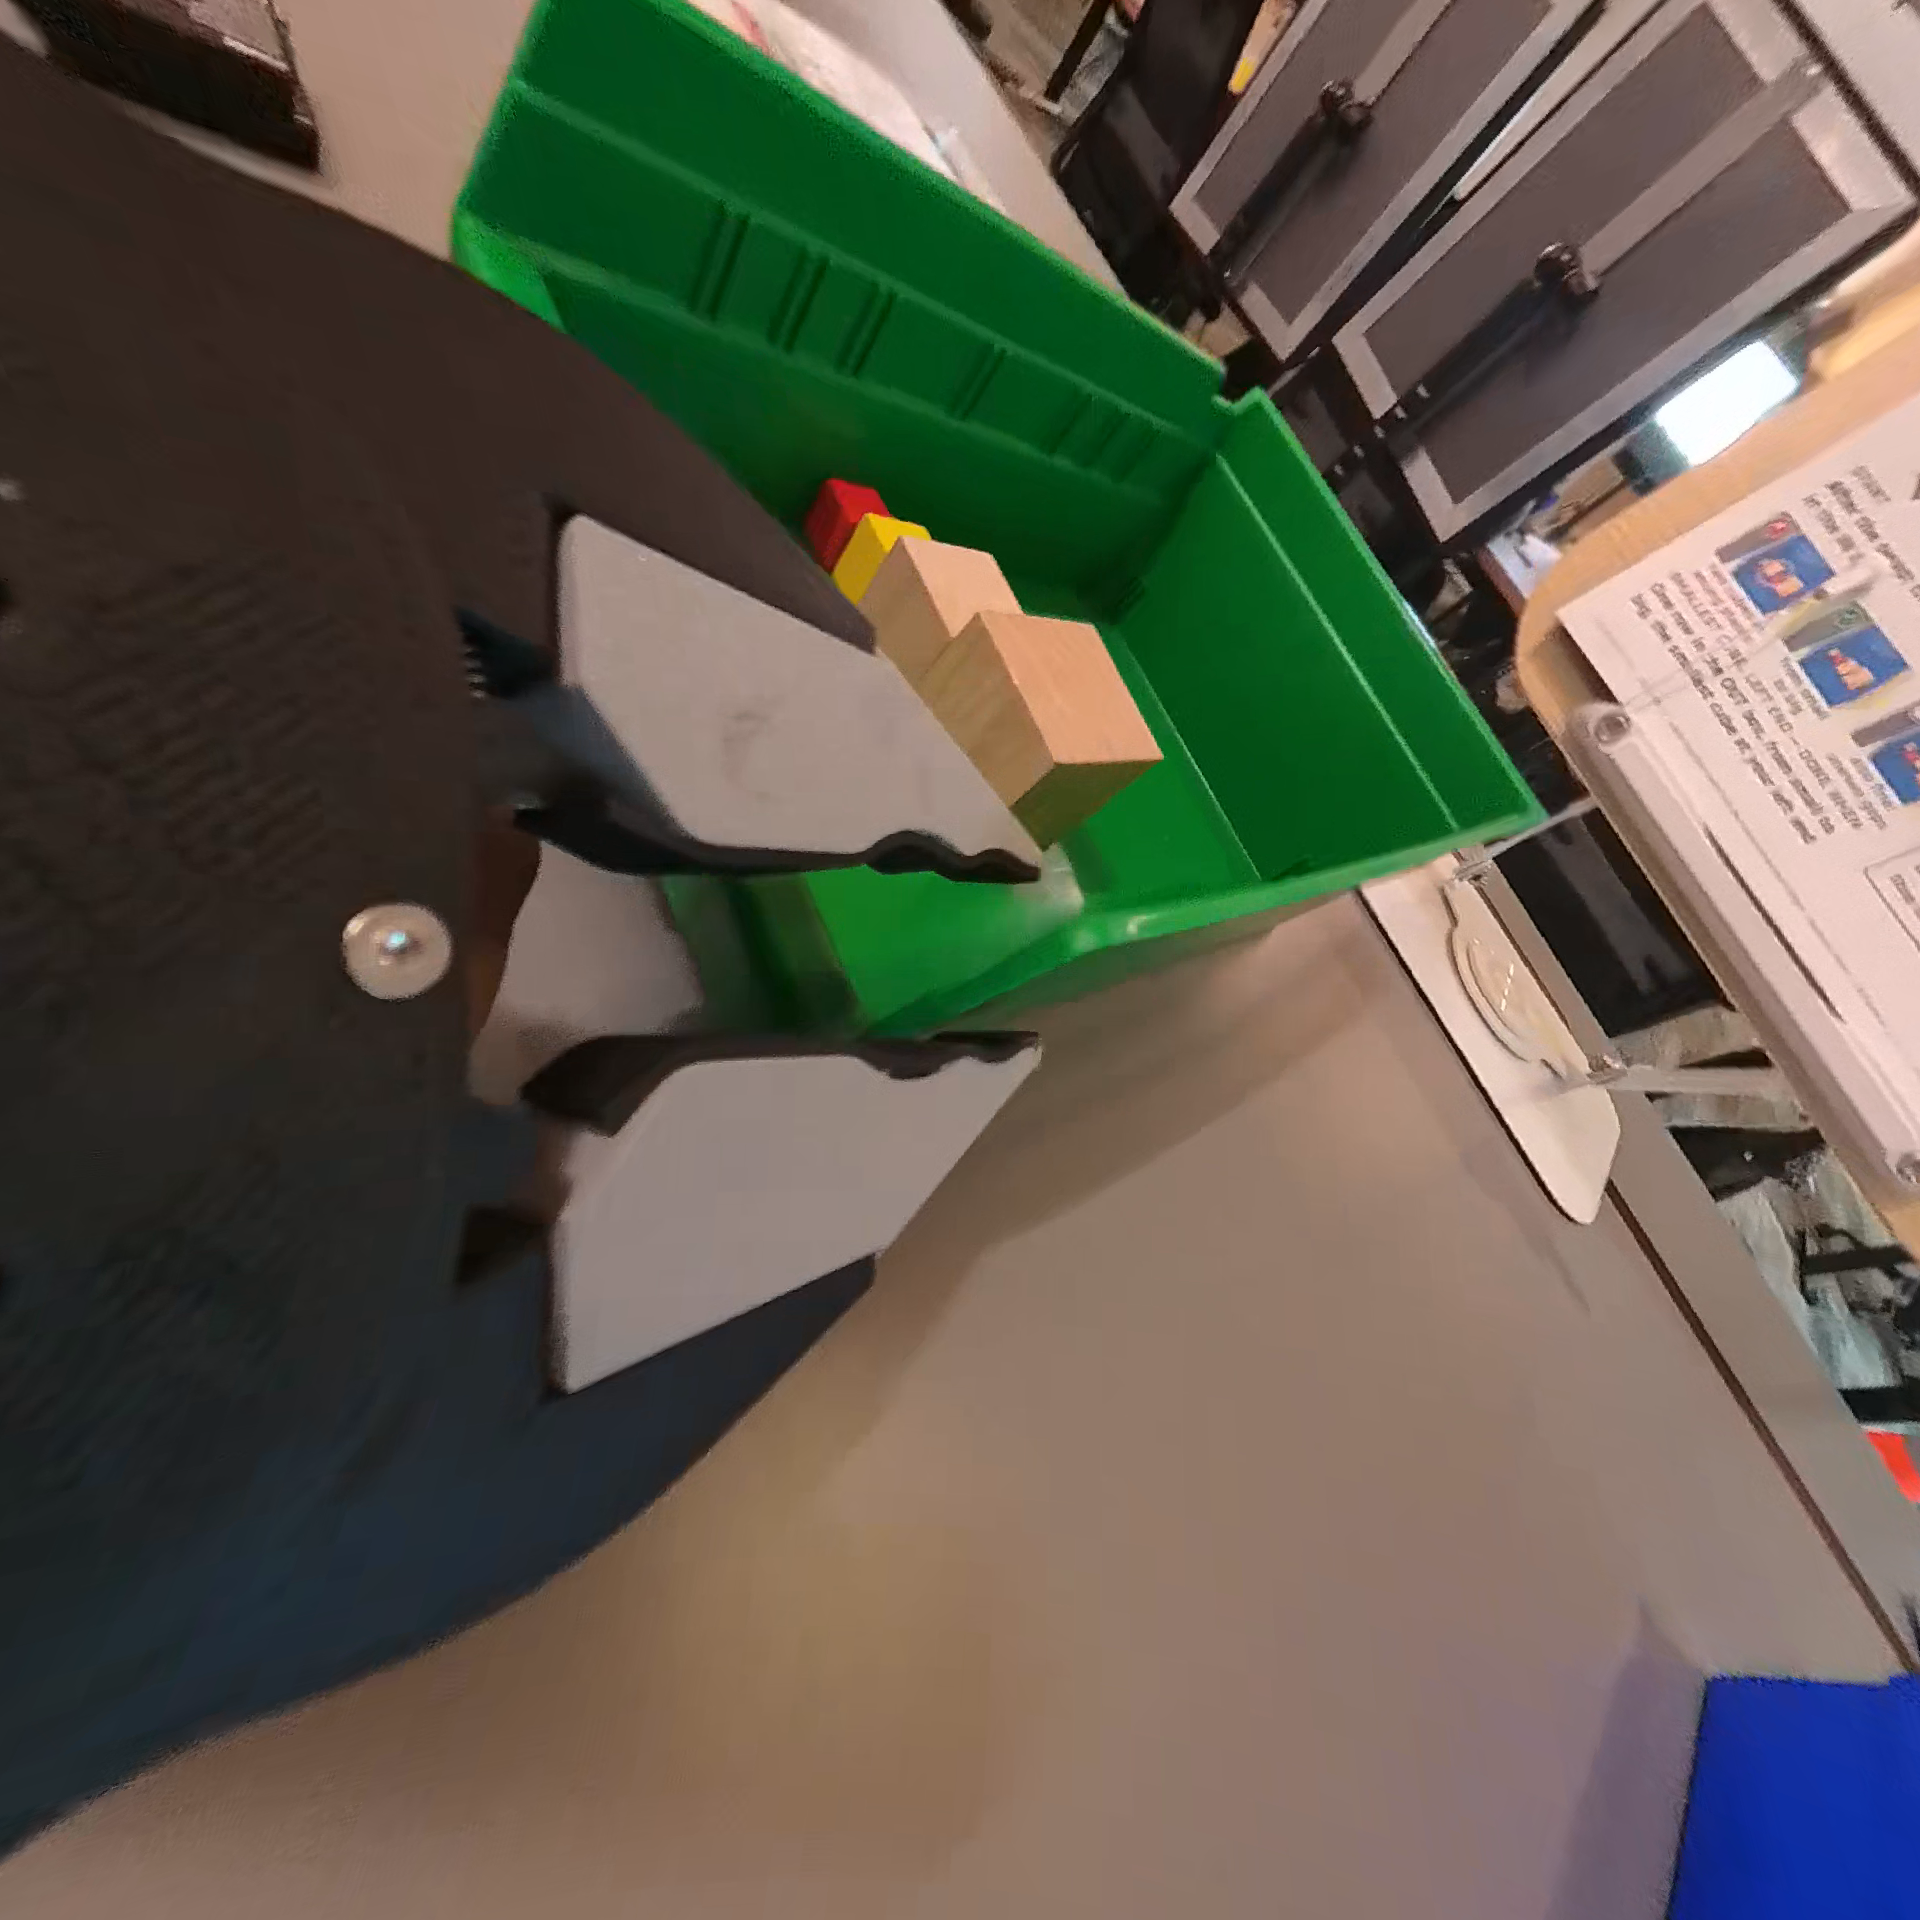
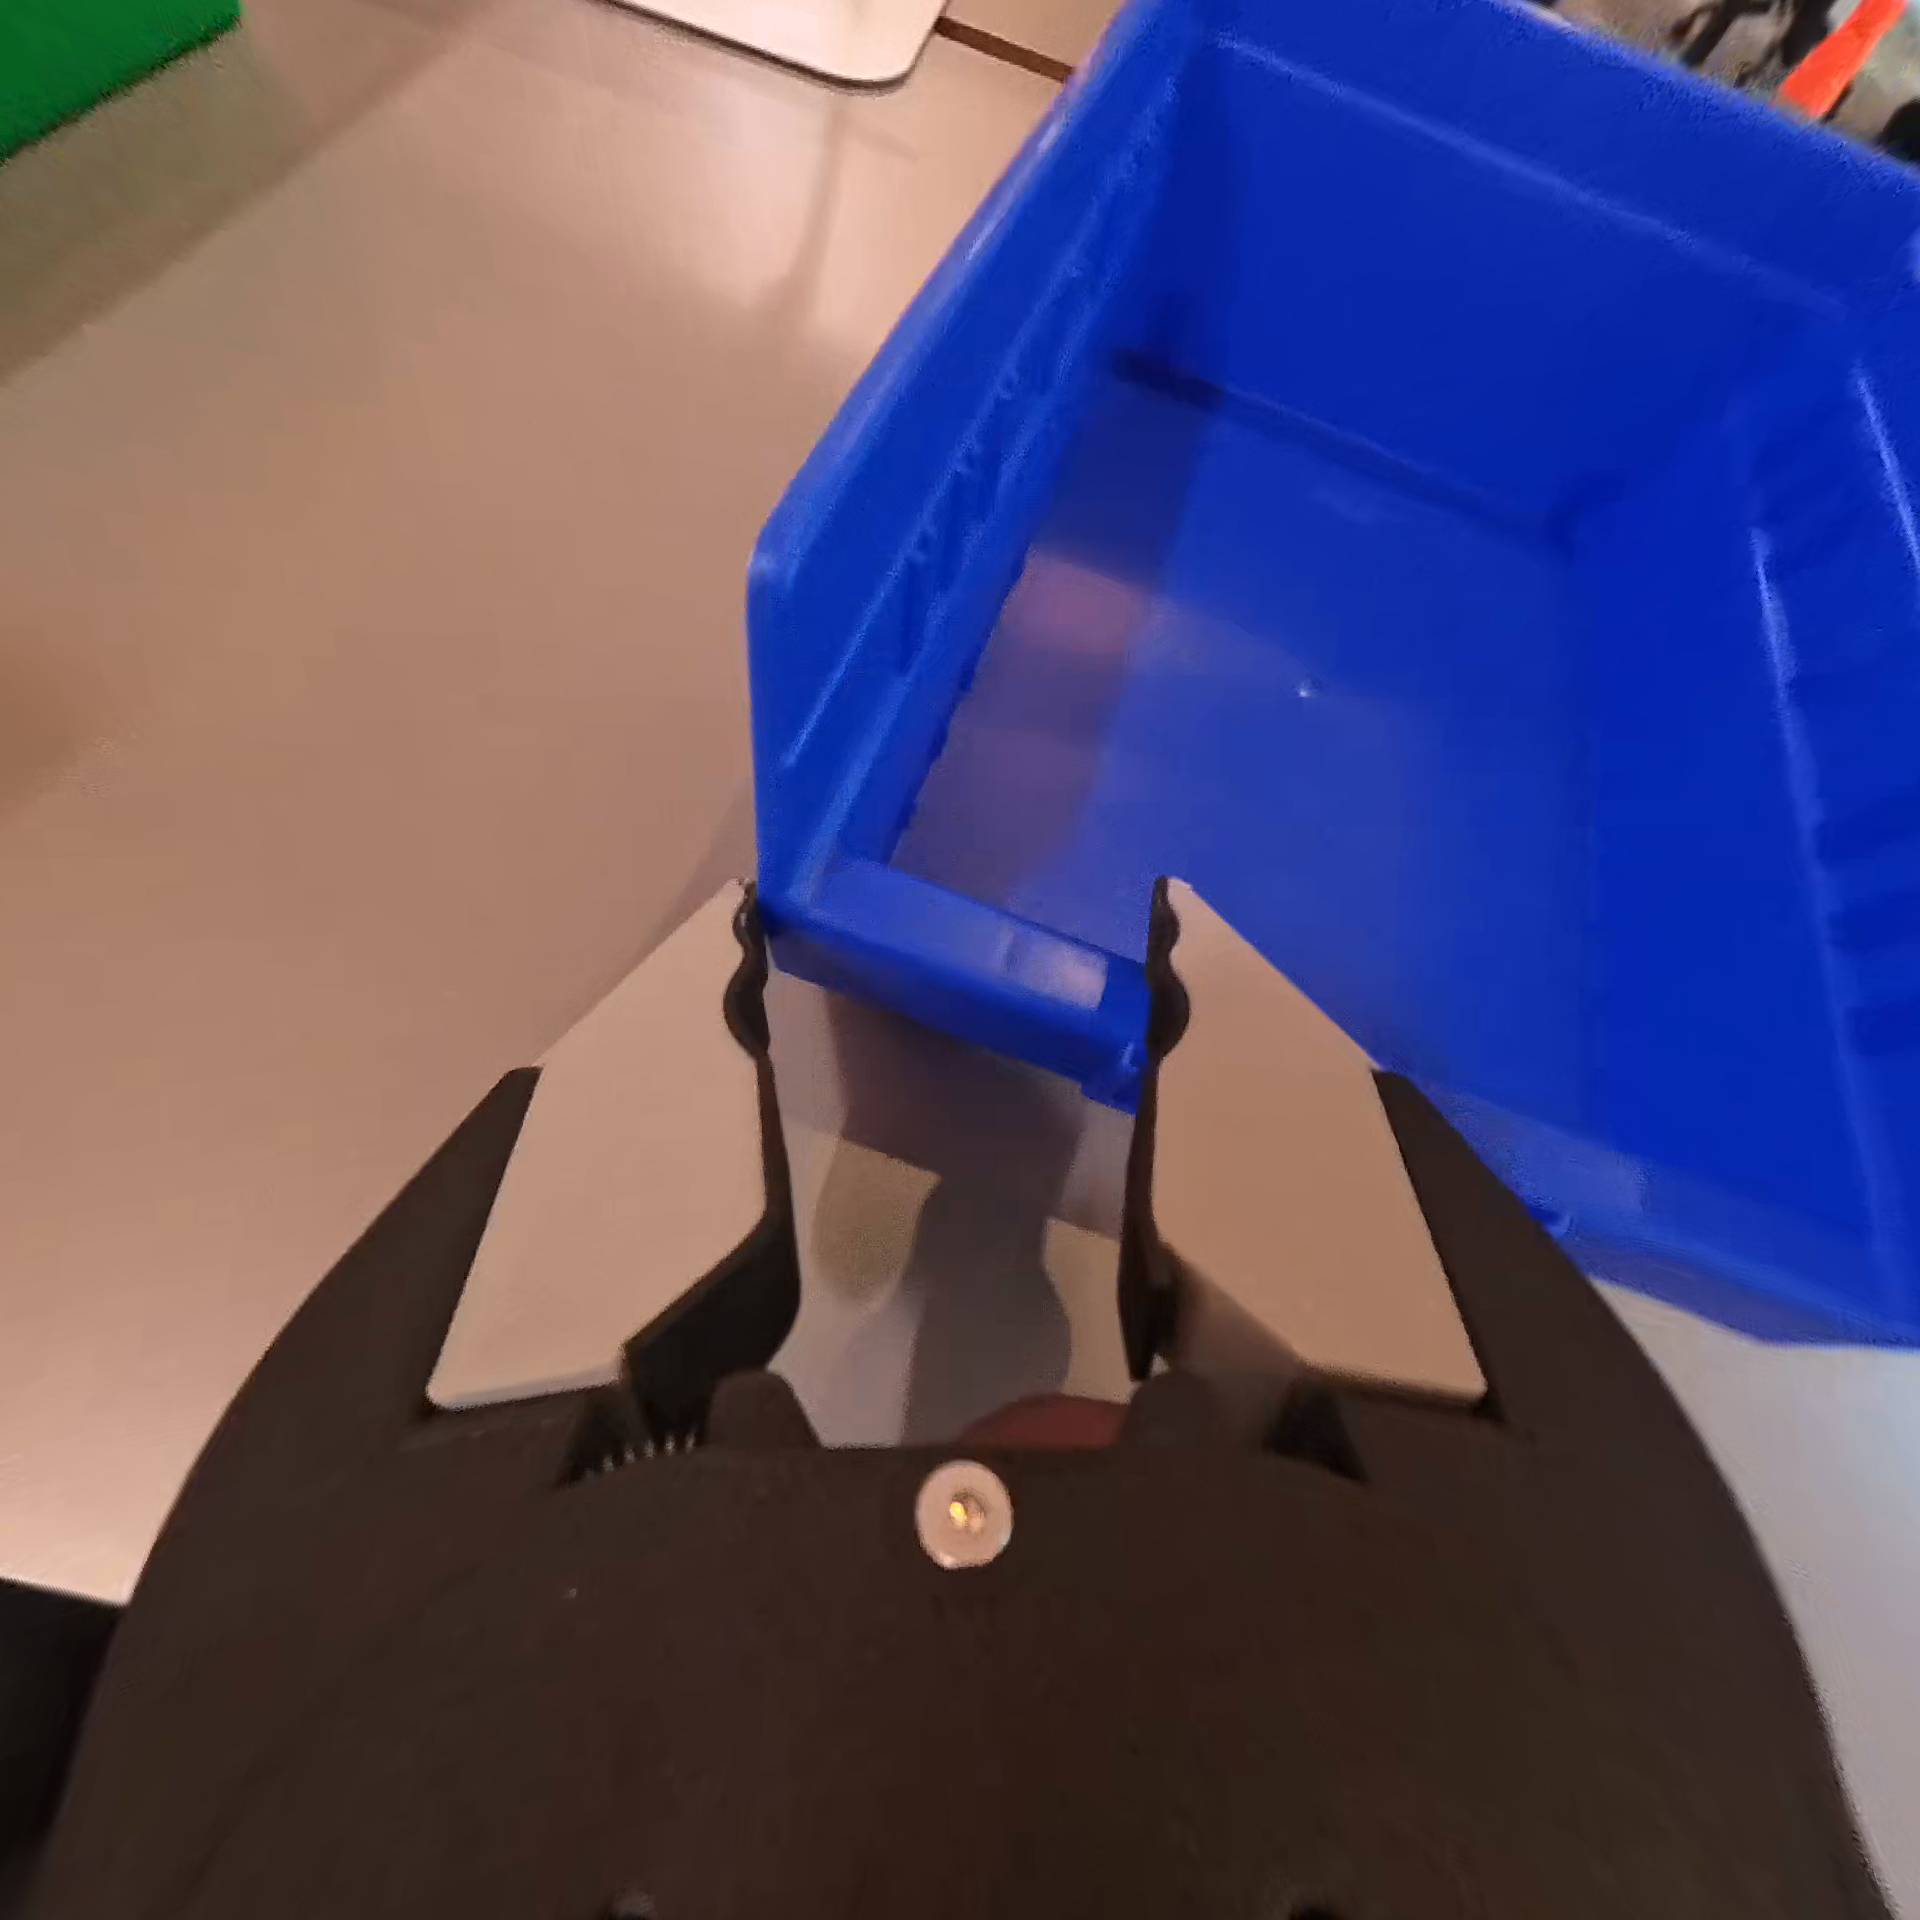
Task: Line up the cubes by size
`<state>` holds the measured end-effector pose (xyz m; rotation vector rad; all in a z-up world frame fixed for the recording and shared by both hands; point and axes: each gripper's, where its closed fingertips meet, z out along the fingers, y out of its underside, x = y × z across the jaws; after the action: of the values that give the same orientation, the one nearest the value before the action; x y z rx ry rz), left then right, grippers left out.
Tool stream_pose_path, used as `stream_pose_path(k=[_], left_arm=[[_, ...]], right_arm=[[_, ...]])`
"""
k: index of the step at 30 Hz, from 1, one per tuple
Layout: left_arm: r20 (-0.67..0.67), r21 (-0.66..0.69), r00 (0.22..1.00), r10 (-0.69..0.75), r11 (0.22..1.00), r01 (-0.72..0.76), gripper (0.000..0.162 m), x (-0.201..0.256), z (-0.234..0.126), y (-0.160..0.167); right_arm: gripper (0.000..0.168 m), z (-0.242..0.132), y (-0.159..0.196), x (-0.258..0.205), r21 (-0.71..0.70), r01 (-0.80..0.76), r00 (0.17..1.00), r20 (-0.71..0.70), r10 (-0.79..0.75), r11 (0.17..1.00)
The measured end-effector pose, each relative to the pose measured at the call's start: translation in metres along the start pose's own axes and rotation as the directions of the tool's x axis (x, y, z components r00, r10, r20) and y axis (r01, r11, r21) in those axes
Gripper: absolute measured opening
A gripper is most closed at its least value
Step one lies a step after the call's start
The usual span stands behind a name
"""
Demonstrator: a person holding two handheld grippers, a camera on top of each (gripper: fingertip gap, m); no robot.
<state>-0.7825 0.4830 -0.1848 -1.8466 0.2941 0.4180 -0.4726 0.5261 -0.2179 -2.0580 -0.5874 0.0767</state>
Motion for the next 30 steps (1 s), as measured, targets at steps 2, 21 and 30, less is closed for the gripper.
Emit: stream_pose_path(k=[2, 21, 30], left_arm=[[0.006, -0.002, 0.999, -0.032, 0.999, 0.032, 0.029, -0.008, -0.002, 0.003], [-0.374, 0.250, 0.909, -0.186, 0.923, 0.292, 0.044, 0.020, -0.122, -0.083], [-0.524, 0.335, 0.825, -0.213, 0.839, 0.429, 0.039, 0.031, -0.162, -0.113]], right_arm=[[0.073, -0.002, 0.004, 0.016, -0.022, -0.023, 1.000, -0.005, 0.023, 0.999], [0.066, -0.096, -0.079, -0.013, 0.417, -0.074, 0.972, 0.231, -0.027, 0.906], [0.063, -0.064, -0.102, -0.124, 0.465, 0.060, 0.850, 0.440, -0.289, 0.883]])
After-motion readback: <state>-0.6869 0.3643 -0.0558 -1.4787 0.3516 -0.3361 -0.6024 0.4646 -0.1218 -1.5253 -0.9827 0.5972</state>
